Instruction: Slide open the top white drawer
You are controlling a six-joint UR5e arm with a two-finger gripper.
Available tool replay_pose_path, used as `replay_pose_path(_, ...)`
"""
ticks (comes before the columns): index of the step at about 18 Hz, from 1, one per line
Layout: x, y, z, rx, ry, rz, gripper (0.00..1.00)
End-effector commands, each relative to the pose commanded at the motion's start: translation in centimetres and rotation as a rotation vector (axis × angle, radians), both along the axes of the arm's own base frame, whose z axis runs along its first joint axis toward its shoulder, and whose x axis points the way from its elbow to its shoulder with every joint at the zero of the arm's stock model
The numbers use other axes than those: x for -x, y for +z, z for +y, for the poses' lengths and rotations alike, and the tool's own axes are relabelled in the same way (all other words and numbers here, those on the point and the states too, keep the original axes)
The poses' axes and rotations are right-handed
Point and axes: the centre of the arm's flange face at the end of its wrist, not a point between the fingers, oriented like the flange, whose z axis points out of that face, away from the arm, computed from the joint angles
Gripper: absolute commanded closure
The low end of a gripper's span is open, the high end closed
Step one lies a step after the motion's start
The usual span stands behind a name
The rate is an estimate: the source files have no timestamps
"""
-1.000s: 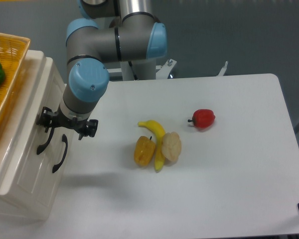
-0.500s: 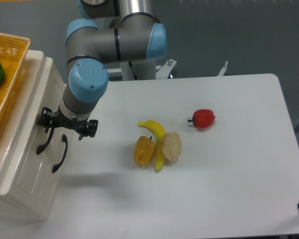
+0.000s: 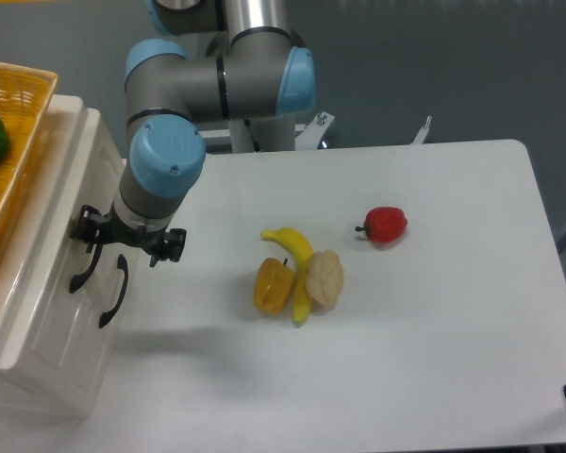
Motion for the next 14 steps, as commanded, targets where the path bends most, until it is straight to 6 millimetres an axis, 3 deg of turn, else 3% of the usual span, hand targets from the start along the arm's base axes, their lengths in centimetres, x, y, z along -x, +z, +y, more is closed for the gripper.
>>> replay_pose_path(14,1.0,-0.1,-0.4,0.023,-0.005,0.050,0.00)
